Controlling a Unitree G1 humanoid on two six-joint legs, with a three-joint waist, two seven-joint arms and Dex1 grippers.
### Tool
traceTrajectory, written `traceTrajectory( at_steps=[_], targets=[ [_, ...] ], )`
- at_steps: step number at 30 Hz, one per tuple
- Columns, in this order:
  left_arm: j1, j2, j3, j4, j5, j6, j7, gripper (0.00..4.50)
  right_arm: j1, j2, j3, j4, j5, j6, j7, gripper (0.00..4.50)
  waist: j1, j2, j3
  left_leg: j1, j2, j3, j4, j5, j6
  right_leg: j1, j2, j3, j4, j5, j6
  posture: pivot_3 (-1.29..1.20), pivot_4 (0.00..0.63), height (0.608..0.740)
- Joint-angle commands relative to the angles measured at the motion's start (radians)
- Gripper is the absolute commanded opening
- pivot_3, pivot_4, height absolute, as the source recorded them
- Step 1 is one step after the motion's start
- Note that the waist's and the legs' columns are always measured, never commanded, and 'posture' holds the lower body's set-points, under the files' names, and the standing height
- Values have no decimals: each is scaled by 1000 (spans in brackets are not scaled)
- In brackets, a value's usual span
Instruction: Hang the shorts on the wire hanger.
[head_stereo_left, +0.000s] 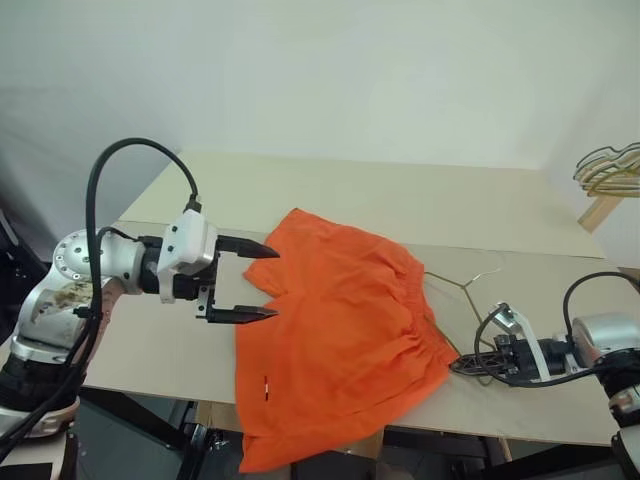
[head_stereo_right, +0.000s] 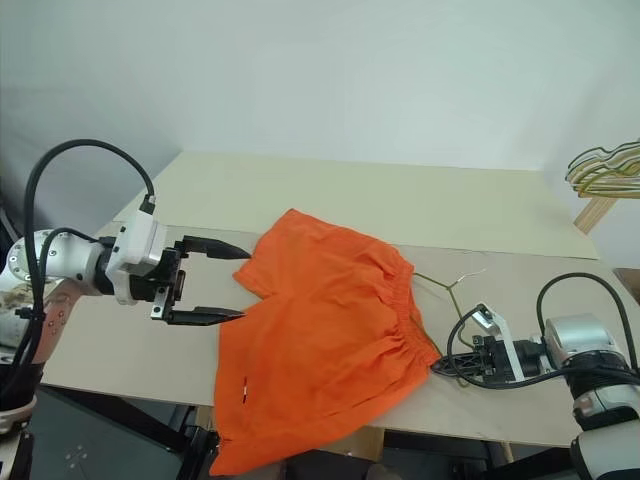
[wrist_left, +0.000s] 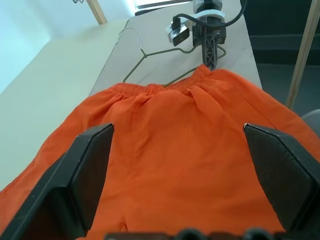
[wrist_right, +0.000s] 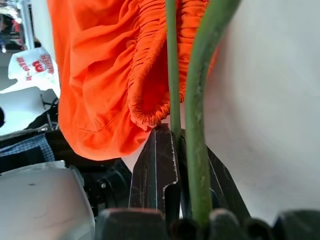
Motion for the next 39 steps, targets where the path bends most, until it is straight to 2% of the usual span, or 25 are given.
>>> traceTrajectory(
  at_steps=[1, 7, 10, 16, 20, 27, 32, 39],
  targets=[
    [-6, 13, 34, -32, -20, 1, 7, 4487, -20, 17, -11, -13, 6, -9, 29, 0, 0, 0, 0, 0, 0, 0, 0, 0, 0, 0, 0, 0, 0, 0, 0, 245, 0, 740],
    [-2, 21, 37, -38, -22, 6, 9, 4487, -117, 100, -90, 165, -27, -29, -39, 0, -8, -4, -2, 2, 3, 0, 0, 0, 0, 1, 4, 0, 0, 1, -2, 251, 0, 740],
    [5, 24, 39, -45, -20, 8, 13, 4487, -129, 107, -91, 157, -22, -13, -8, 0, -3, -4, -2, 2, 3, 0, -2, 0, 0, 1, 4, 0, 0, 2, -3, 258, 0, 740],
    [38, 38, 63, -67, -26, 12, 18, 4487, -50, -9, 20, 0, -43, -29, 118, 0, 18, -3, -2, -1, 2, -1, -2, 0, 0, -2, 3, 0, -1, 1, -3, 271, 0, 740],
    [59, 36, 68, -81, -27, 11, 23, 4487, -68, -50, 67, -7, -36, -48, 128, 0, 25, -3, -2, 0, 2, -1, -2, 0, 0, -1, 3, 0, -1, 1, -3, 269, 0, 740],
    [76, 28, 68, -94, -29, 12, 34, 4487, -75, -167, 269, -155, 76, -95, 128, 0, 25, -3, -1, 0, 2, -1, -3, 0, 0, -2, 3, -1, -1, 1, -3, 278, 0, 740],
    [95, 34, 78, -113, -38, 20, 40, 4487, -165, -82, 272, -1, 47, -113, 128, 0, 22, -3, -1, 1, 3, -1, -3, 0, 0, -1, 4, -1, -1, 2, -3, 290, 0, 740],
    [105, 53, 94, -121, -50, 25, 41, 4487, -211, 14, 253, 126, 7, -122, 128, 0, 44, -3, -1, -1, 2, -2, -3, 0, 0, -1, 4, -2, -2, 2, -4, 313, 0, 740]
  ],
)
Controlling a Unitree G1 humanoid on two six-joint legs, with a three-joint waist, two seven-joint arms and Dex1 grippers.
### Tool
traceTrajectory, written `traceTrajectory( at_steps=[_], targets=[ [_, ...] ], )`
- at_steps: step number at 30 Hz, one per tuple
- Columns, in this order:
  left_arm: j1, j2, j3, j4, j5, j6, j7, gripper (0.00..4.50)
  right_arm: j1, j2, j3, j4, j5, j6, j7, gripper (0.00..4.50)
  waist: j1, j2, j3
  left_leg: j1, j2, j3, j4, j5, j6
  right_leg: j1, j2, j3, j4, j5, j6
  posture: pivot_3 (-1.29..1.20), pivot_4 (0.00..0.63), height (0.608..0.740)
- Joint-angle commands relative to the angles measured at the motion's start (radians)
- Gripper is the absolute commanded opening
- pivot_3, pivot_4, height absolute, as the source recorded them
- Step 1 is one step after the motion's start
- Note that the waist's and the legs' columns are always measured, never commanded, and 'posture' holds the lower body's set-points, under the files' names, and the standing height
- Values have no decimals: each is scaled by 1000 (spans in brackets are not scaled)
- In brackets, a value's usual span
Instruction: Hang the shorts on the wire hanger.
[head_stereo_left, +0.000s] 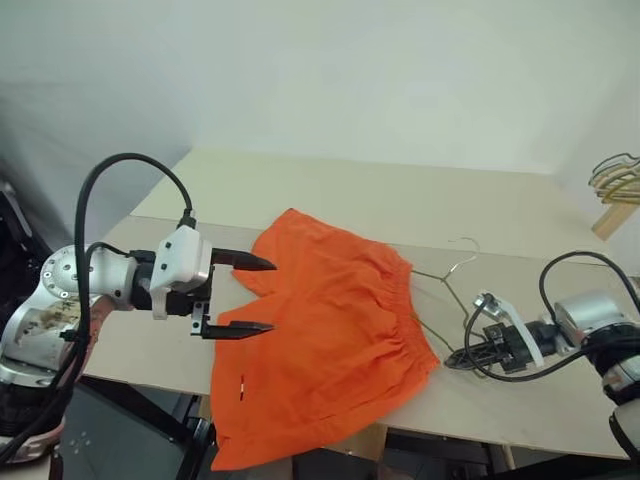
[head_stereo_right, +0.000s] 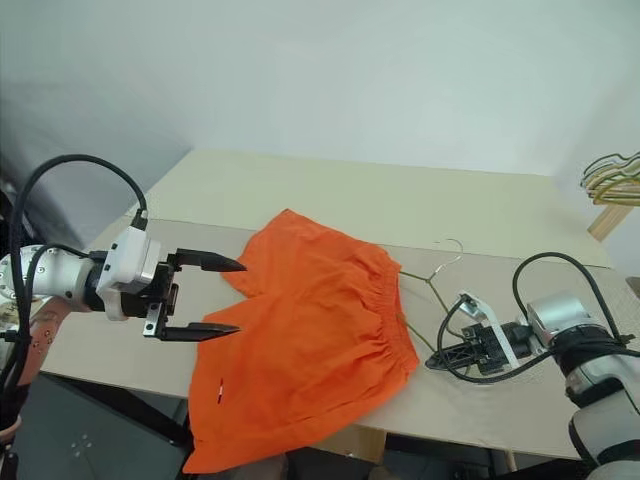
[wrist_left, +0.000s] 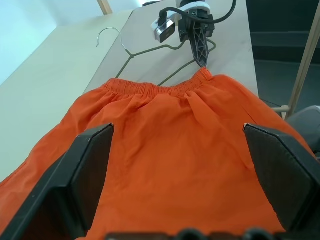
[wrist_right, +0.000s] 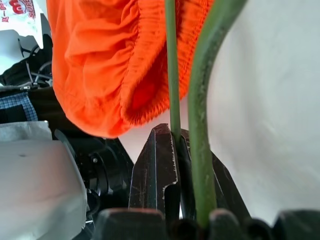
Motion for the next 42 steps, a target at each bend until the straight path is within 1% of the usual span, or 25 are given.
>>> traceTrajectory(
  at_steps=[1, 5, 9, 11, 16, 18, 20, 24, 29, 32, 35, 38, 41, 42],
  targets=[
    [-3, 23, 39, -20, -19, 5, 4, 4487, -23, 19, -31, 31, -5, -5, 64, 0, 6, 0, 0, 0, 0, 0, 0, 0, 0, 0, 0, 0, 0, 0, 0, 316, 0, 740],
    [-10, 30, 35, -12, -16, 0, 7, 4487, -13, 64, -75, 49, -15, 14, 42, 0, 13, 0, 0, 1, 0, 0, 0, 0, 0, 0, 1, 0, 1, 0, 0, 314, 0, 740],
    [-29, 29, 26, 1, -14, -1, 6, 4487, -53, 133, -228, 168, -24, 17, -102, 0, 8, -1, -1, 1, 1, -1, 0, 0, 0, 1, 1, -1, 1, 0, 0, 295, 0, 740],
    [-42, 23, 16, 9, -10, -4, 5, 4487, -64, 148, -285, 185, -26, 42, -135, 0, 7, -1, -1, 2, 1, 0, 0, 0, -1, 1, 2, 0, 1, 1, -1, 286, 0, 740],
    [-78, 11, -8, 36, -1, -18, -6, 4487, -1, 118, -327, 26, -3, 108, -100, 0, 12, 0, 0, 0, 1, -1, -1, 1, -1, -1, 2, 0, 1, 1, -1, 257, 0, 740],
    [-95, 4, -21, 55, 6, -27, -13, 4487, 29, 102, -351, -49, 3, 115, -112, 0, 12, 0, 0, -1, 1, -1, -1, 1, -1, -1, 2, -1, 0, 1, -1, 245, 0, 740],
    [-117, -5, -37, 76, 15, -37, -18, 4487, 59, 92, -390, -142, 6, 98, -147, 0, 10, 0, 0, -1, 1, -1, 0, 1, -1, -1, 2, -1, 0, 1, -1, 225, 0, 740],
    [-170, -21, -60, 129, 31, -53, -37, 4487, 126, 65, -475, -423, 13, 40, -239, 0, 2, 0, 0, -1, 1, -1, -1, 1, -1, -2, 2, -1, 1, 1, -1, 194, 0, 740],
    [-262, -31, -80, 229, 63, -83, -73, 4487, 175, 50, -515, -634, -2, -60, -303, 0, -19, 0, 0, -2, 2, -1, -1, 1, -1, -2, 3, -1, 0, 1, -1, 167, 0, 740],
    [-404, -30, -95, 387, 124, -144, -104, 4487, 198, 32, -520, -789, 0, -127, -314, 0, -23, 0, 0, -2, 2, -2, -1, 1, -1, -2, 3, -2, 0, 1, -1, 160, 0, 740],
    [-528, -35, -111, 530, 169, -192, -140, 4487, 219, -1, -487, -892, -32, -190, -318, 0, -31, 0, 0, -3, 2, -2, -1, 1, -1, -2, 3, -2, 0, 1, -1, 135, 0, 740],
    [-650, -40, -134, 664, 205, -237, -210, 4487, 219, -20, -463, -937, -46, -220, -315, 0, -46, 0, 0, -3, 2, -2, 0, 1, -1, -2, 3, -2, -1, 0, -1, 118, 0, 740],
    [-735, -50, -166, 770, 245, -303, -297, 4487, 212, -42, -446, -964, -50, -244, -296, 0, -60, -1, 0, -3, 2, -2, 0, 1, -1, -2, 3, -2, -1, 1, -1, 105, 0, 740],
    [-767, -48, -201, 804, 243, -332, -314, 4487, 206, -55, -430, -979, -61, -252, -289, 0, -65, -1, 0, -3, 2, -2, 0, 1, -1, -2, 3, -2, -1, 1, -1, 95, 0, 740]
  ],
)
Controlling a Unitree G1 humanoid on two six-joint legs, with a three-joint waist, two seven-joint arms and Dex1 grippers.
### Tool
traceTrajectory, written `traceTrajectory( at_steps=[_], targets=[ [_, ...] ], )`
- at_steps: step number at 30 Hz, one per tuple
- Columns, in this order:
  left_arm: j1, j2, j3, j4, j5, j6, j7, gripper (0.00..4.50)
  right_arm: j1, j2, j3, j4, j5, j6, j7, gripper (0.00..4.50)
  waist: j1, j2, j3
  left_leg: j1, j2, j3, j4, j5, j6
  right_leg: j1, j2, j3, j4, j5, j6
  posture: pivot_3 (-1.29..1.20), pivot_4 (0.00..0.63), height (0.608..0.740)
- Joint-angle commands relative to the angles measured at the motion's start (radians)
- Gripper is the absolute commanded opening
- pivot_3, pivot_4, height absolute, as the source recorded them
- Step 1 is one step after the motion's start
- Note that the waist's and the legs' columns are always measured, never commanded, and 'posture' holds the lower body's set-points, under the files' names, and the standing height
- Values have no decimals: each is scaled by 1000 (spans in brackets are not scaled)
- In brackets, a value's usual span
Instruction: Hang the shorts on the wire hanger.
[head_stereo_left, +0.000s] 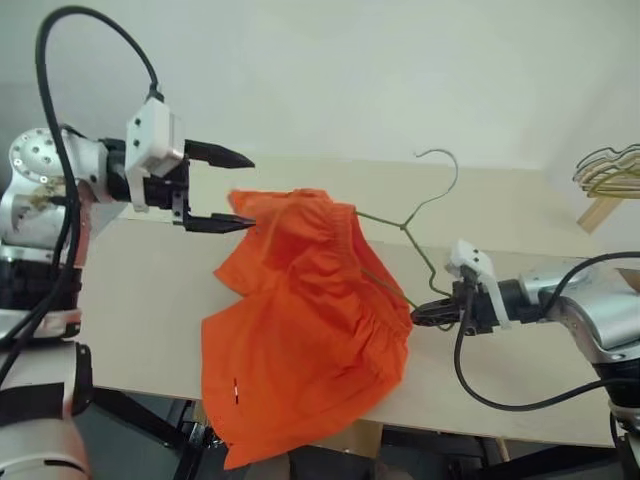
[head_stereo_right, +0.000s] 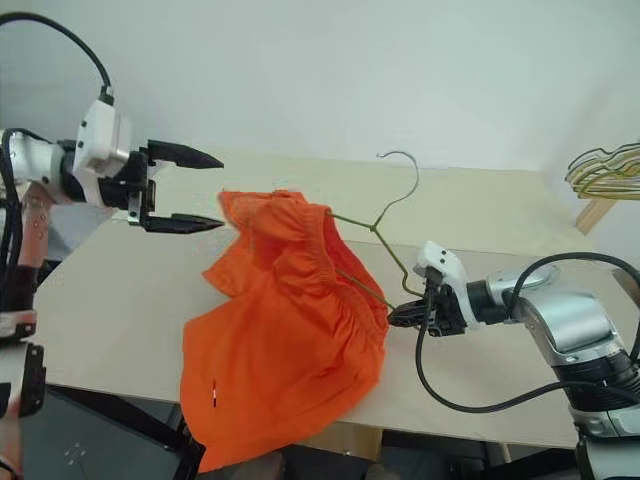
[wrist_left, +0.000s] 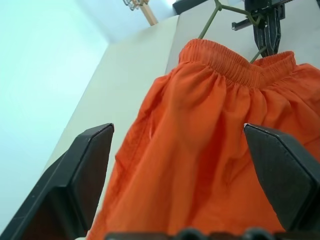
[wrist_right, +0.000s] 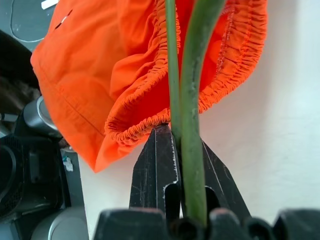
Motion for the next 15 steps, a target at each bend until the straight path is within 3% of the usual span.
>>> traceTrajectory(
  at_steps=[1, 10, 15],
  targets=[
    [-104, 1, -78, 101, 6, -98, -72, 4487, -30, -48, 19, -66, -24, -55, 31, 0, -10, 0, 0, 0, 0, 0, 0, 0, 0, 0, 0, 0, 0, 0, 0, 90, 0, 740],
    [-215, 10, -475, 112, -185, -192, -75, 4487, -68, -76, 90, -86, -51, -60, 60, 0, -43, 0, 0, -1, 1, 0, 0, 0, 0, -1, 0, 1, 1, 0, 0, 64, 0, 740],
    [-247, -50, -598, 174, -174, -275, -75, 4487, -76, -78, 111, -85, -61, -67, 64, 0, -48, 0, 0, -2, 1, 0, 1, 0, 0, -4, 0, 1, 2, 0, 0, 59, 0, 740]
  ],
)
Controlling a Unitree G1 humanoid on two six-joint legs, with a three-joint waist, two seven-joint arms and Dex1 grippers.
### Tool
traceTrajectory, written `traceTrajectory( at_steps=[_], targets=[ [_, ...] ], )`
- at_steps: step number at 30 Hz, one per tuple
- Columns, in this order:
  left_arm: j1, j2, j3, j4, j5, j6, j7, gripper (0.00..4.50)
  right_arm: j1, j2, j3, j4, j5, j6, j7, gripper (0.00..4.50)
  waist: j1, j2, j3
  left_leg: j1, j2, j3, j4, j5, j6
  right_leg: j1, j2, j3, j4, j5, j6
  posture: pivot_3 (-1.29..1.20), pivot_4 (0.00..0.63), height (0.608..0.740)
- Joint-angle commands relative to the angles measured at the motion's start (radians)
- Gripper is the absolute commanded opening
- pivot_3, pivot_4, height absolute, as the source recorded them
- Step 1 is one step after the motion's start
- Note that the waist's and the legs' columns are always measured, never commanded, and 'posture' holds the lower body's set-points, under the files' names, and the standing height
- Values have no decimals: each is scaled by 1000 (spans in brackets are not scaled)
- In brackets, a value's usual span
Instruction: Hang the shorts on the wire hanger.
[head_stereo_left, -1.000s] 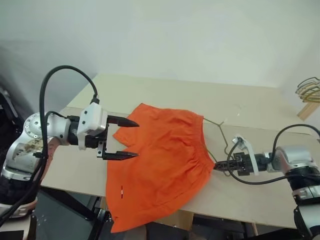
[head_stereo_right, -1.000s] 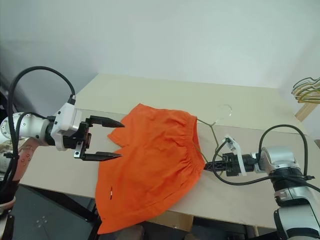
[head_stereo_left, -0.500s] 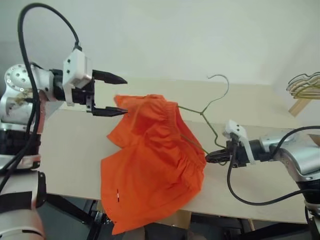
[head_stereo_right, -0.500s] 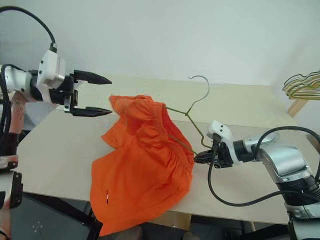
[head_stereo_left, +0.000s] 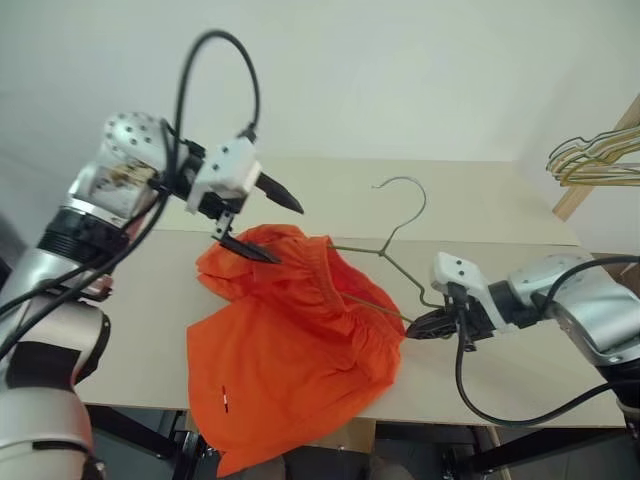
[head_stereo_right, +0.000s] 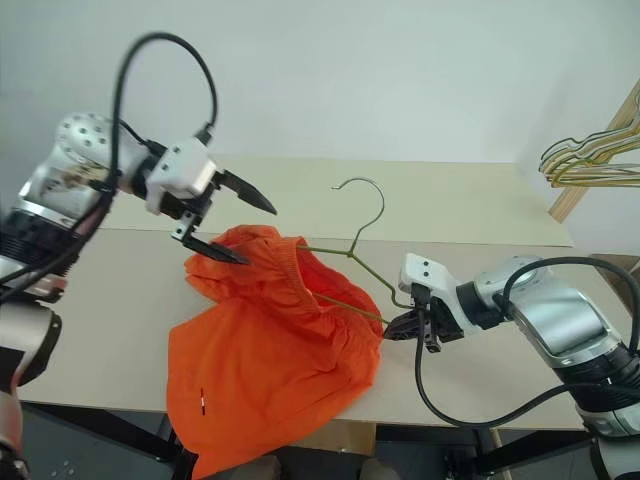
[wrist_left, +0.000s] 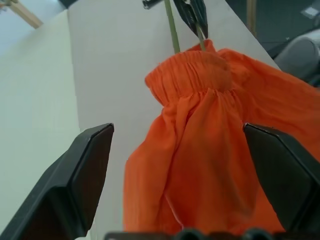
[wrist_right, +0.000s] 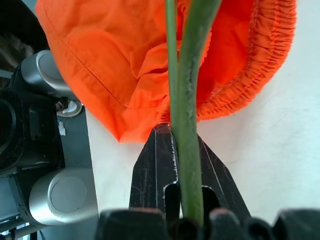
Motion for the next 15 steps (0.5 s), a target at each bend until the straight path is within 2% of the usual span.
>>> traceTrajectory(
  at_steps=[1, 6, 9, 14, 15],
  targets=[
    [-54, 2, -69, 16, -33, -40, -4, 4487, -27, -15, -4, -24, -8, -25, 14, 0, -4, 0, 0, -1, 0, 0, 0, 0, 0, -1, 0, 0, 0, 0, 0, 55, 0, 740],
    [-69, -6, -151, 19, -18, -61, -4, 4487, -27, -16, -5, -25, -14, -25, 20, 0, -12, 0, 0, -7, 0, 0, 1, 0, 0, -8, 0, 1, 2, 0, 0, 50, 0, 740],
    [-58, -9, -192, 32, 56, -137, -4, 4487, -28, -17, -4, -24, -15, -25, 24, 0, -15, 0, 0, -7, 0, 0, 1, 0, 0, -9, 0, 1, 2, 0, 0, 47, 0, 740],
    [-34, -57, -163, 67, 163, -176, -4, 4487, -23, -21, -5, -29, -15, -24, 30, 0, -18, 0, 0, -7, 0, 1, 3, 0, 0, -8, 0, 1, 3, 0, 0, 43, 0, 740],
    [-28, -70, -145, 71, 181, -171, -4, 4304, -22, -22, -6, -30, -15, -24, 30, 0, -18, 0, 0, -7, 0, 1, 3, 0, 0, -8, 0, 1, 3, 0, 0, 43, 0, 740]
  ],
)
